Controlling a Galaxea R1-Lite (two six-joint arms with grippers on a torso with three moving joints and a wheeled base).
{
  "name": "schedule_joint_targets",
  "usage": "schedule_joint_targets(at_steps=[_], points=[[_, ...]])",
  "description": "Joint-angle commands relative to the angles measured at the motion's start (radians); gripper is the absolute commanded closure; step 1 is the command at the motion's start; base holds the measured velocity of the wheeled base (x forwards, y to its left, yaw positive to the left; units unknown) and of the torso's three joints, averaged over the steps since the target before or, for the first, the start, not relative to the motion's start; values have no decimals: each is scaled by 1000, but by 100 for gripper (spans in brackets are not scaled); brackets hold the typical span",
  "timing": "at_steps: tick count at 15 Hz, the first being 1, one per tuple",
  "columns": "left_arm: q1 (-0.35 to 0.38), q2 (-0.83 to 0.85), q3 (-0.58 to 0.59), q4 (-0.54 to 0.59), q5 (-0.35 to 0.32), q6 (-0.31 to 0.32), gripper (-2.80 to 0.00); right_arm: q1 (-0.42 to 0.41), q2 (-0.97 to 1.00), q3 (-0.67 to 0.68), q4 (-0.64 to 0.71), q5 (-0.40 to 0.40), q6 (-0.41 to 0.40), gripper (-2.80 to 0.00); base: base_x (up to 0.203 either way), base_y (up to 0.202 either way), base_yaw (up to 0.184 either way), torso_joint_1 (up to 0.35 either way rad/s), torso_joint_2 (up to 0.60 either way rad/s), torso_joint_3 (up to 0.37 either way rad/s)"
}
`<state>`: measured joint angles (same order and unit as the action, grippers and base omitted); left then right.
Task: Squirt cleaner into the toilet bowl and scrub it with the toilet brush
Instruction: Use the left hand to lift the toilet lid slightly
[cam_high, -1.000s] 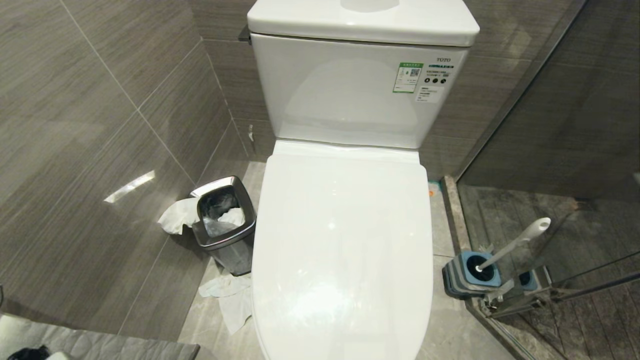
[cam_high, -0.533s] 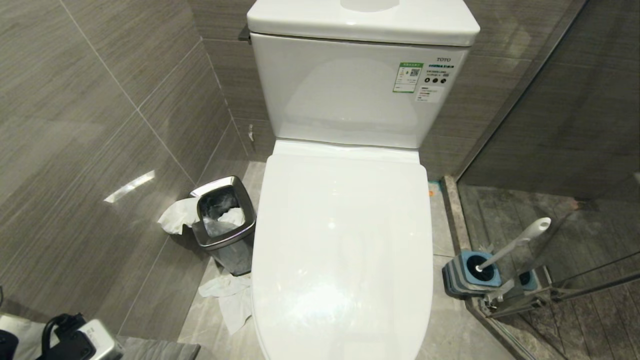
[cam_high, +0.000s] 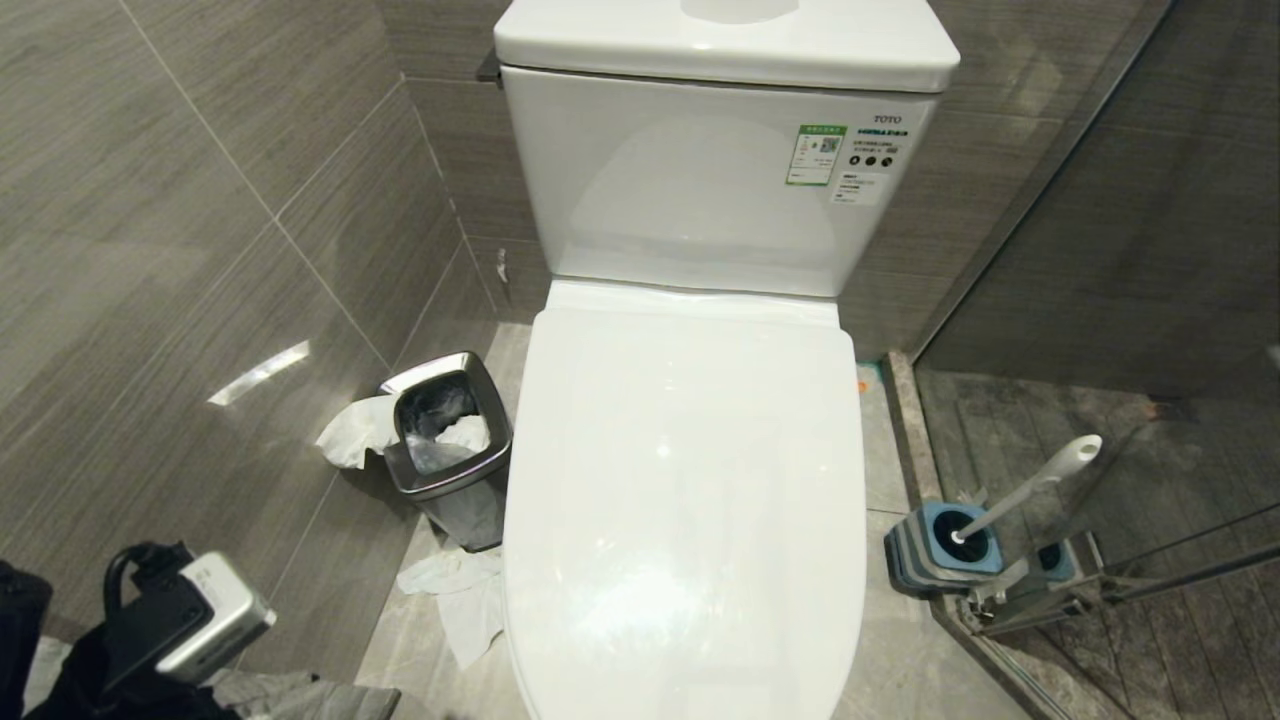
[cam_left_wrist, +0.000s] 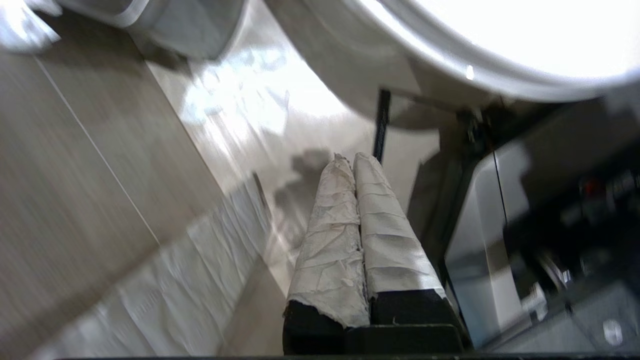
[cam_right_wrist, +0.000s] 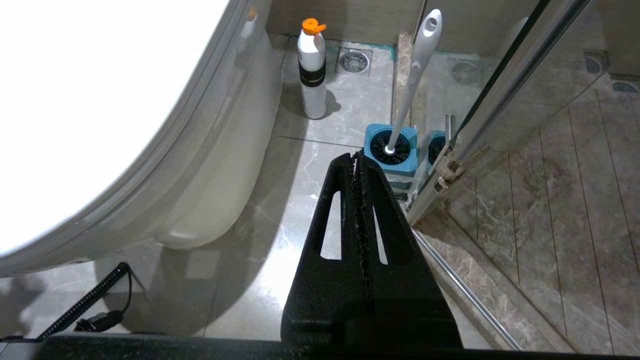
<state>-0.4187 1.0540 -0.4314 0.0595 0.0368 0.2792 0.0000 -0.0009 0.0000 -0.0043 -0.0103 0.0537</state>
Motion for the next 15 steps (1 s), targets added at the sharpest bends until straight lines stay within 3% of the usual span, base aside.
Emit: schedule_joint_targets(at_steps=[1,4,9,15], points=[[-5,81,-58,-41,3,-14,0,0,1,0,0,0,0,0,0,0,0,0,0,0],[-6,154,-130,-81,2,-28,0,0,1,0,0,0,0,0,0,0,0,0,0,0],[-2,307,-190,-329,9,-65,0,0,1,0,0,1,0,0,0,0,0,0,0,0],[44,475,-311,-443,6,-83,0,0,1,0,0,0,0,0,0,0,0,0,0,0]])
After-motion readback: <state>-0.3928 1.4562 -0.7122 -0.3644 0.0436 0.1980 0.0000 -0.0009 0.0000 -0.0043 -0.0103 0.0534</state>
